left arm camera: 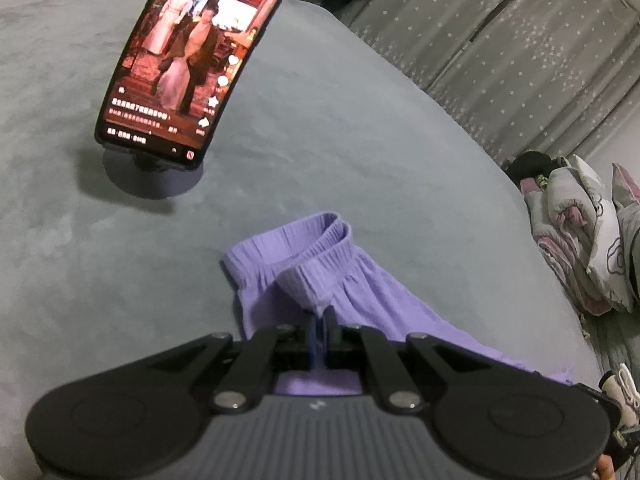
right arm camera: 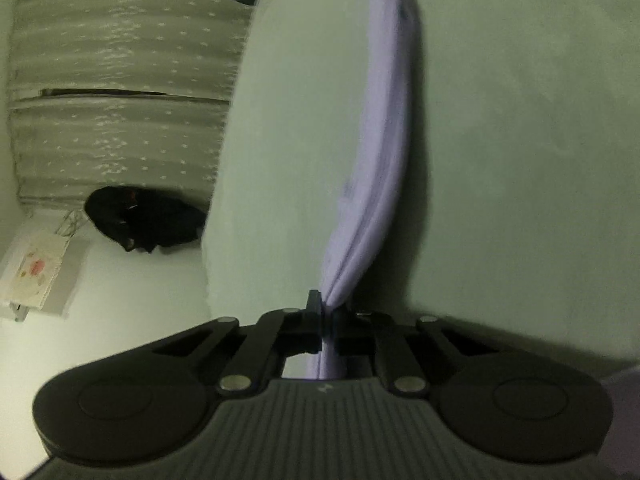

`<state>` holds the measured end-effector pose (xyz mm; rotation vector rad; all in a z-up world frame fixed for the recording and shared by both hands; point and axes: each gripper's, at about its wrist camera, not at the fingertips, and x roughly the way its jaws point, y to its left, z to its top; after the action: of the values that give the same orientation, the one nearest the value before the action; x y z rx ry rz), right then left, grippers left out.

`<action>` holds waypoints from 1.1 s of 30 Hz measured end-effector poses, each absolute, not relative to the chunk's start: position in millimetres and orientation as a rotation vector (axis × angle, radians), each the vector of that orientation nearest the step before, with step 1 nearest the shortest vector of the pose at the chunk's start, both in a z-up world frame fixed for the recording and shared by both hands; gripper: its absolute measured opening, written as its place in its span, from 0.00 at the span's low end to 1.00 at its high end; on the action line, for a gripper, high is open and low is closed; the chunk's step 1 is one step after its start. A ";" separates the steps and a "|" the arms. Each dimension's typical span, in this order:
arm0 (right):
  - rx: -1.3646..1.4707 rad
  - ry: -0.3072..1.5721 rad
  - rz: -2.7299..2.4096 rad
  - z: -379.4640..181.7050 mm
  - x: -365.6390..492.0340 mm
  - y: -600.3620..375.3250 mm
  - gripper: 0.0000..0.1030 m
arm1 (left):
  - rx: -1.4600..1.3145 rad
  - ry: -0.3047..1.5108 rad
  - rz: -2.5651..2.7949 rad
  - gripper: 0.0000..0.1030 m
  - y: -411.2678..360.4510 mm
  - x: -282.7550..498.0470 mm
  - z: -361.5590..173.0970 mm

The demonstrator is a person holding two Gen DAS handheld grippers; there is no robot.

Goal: Fold clothes

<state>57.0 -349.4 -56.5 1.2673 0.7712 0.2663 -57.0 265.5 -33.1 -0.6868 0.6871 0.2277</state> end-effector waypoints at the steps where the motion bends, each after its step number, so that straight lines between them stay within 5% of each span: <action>1: 1.251 0.753 0.281 -49.2 52.0 -350.1 0.08 | -0.683 0.682 0.226 0.02 266.6 -56.3 -31.4; 33: 0.481 0.676 0.433 16.8 30.3 -278.9 0.08 | -0.624 0.676 0.136 0.02 301.8 -55.6 -28.4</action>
<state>30.3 -278.9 16.8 0.4807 0.6763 0.4335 -55.6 301.8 -28.4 -0.6244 0.6764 0.1361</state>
